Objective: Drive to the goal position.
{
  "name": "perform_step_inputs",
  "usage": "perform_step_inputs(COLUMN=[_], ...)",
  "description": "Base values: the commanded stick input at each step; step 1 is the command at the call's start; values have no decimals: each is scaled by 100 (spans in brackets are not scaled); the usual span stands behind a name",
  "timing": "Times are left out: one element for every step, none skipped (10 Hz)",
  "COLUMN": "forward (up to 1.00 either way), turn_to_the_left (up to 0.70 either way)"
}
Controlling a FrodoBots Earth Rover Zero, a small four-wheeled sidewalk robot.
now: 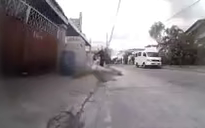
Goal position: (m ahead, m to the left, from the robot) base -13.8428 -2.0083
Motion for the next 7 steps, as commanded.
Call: perform_step_inputs(forward=[70, 70, 70, 70, 70, 70, 54], turn_to_the_left=[-35, -35, -35, -35, -35, -35, -41])
